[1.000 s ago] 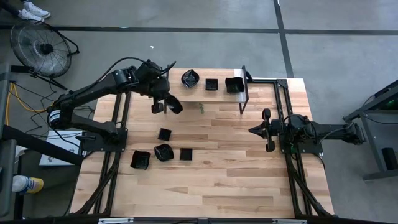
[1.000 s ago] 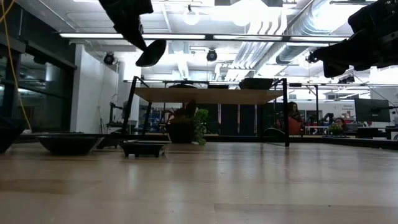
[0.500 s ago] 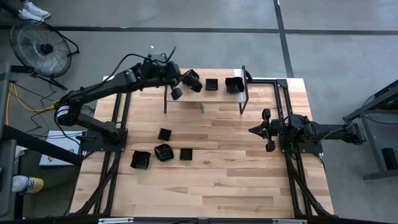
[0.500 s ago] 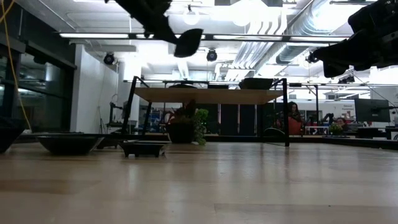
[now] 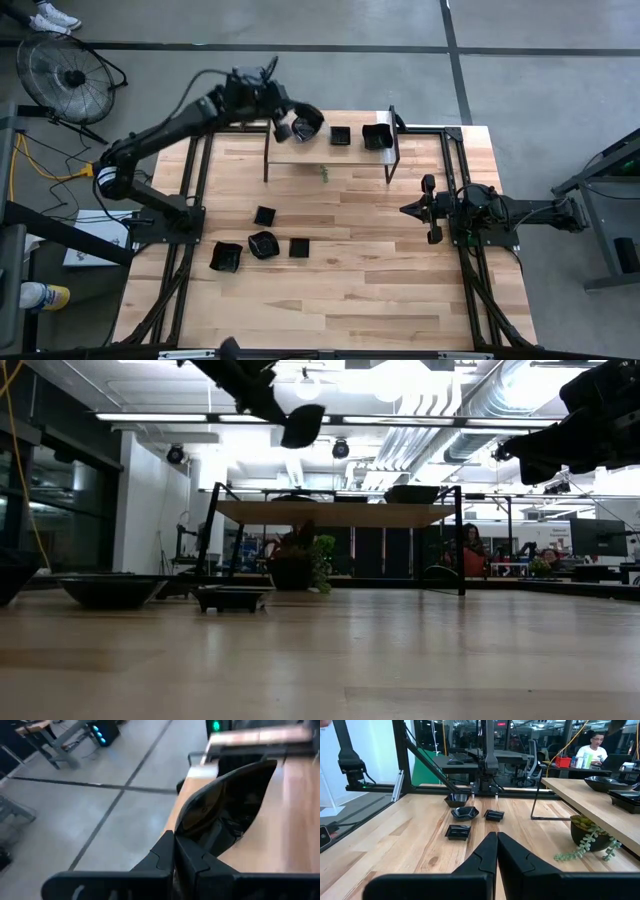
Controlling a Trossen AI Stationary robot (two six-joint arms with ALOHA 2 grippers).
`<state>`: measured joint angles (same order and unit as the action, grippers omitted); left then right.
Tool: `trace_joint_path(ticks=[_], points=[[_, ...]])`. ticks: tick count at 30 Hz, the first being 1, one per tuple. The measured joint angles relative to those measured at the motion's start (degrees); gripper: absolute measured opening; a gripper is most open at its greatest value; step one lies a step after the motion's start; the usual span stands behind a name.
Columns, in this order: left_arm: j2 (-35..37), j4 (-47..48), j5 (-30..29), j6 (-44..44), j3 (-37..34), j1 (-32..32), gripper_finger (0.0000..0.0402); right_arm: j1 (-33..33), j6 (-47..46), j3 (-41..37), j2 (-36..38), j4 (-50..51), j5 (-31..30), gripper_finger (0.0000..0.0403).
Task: Pick & Place Mini shaped plates
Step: Stack the leaf shaped plate on top of the other leaf shaped plate on the shelf
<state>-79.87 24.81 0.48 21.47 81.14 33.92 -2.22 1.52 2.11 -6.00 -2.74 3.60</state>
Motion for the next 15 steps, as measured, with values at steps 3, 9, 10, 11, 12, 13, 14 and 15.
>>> trace_joint_path(ticks=[3,9,10,11,12,13,14,15], points=[[-2.8,4.8,6.2,6.8,4.3,4.2,0.0000,0.0,0.0,0.0,0.0,0.0,0.0,0.0007],[-10.7,17.8,16.2,20.3,16.4,10.4,0.0000,0.0,0.0,0.0,0.0,0.0,0.0,0.0009],[-12.5,19.9,16.2,22.1,18.5,10.9,0.0000,0.0,0.0,0.0,0.0,0.0,0.0,0.0009],[-14.4,21.8,16.3,23.8,20.9,11.3,0.0000,0.0,0.0,0.0,0.0,0.0,0.0,0.0008],[-16.0,23.8,16.3,25.4,23.1,11.6,0.0000,0.0,0.0,0.0,0.0,0.0,0.0,0.0007],[-17.6,25.6,16.6,26.9,25.5,12.0,0.0000,0.0,0.0,0.0,0.0,0.0,0.0,0.0006],[-19.2,27.2,16.8,28.0,27.8,12.4,0.0000,0.0,0.0,0.0,0.0,0.0,0.0,0.0005],[-20.7,28.6,16.8,28.7,29.8,12.7,0.0000,0.0,0.0,0.0,0.0,0.0,0.0,0.0005]])
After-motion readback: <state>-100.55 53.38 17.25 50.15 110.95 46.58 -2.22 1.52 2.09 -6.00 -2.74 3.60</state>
